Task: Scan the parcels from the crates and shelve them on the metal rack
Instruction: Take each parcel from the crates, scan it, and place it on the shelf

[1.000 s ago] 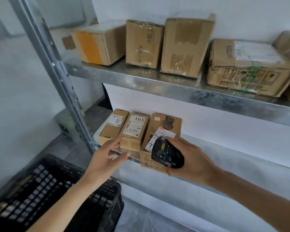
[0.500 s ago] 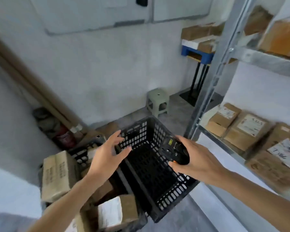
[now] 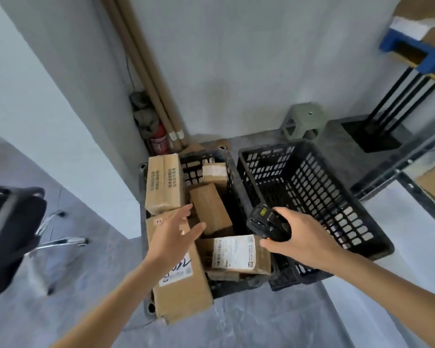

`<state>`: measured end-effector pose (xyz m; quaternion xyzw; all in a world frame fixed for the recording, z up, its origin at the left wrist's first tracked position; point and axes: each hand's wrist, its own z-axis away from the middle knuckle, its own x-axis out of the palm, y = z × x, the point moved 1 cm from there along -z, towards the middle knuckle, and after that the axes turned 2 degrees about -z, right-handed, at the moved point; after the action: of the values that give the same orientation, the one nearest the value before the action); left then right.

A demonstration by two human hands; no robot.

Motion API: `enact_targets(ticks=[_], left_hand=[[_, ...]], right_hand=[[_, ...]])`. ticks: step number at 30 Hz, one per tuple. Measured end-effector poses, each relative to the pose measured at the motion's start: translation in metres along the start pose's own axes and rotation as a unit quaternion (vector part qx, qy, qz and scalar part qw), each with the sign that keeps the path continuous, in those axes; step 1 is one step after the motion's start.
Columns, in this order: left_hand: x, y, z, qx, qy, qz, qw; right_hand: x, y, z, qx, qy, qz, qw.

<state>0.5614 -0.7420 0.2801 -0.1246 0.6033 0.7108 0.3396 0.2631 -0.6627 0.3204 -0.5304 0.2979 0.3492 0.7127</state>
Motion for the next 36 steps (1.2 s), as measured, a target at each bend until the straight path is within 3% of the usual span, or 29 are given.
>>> enact_targets(ticks=[10,17,23,36], left_hand=[[0.029,-0.034,0.037,-0.038,0.072,0.026,0.996],[0.003,-0.06,0.062,-0.057,0.147,0.001,0.987],[-0.012,-0.083,0.073,-0.095,0.143,0.016,0.985],[-0.01,-0.113,0.068,-0.145,0.066,0.073,0.984]], right_hand=[[0.04,0.011,0.015,-0.006,-0.017,-0.006,1.0],[0.056,-0.032,0.008,-0.079,-0.012,0.047,0.996],[0.063,-0.067,-0.005,-0.111,0.022,0.091,0.989],[0.132,-0.087,-0.033,-0.096,-0.139,0.065,0.984]])
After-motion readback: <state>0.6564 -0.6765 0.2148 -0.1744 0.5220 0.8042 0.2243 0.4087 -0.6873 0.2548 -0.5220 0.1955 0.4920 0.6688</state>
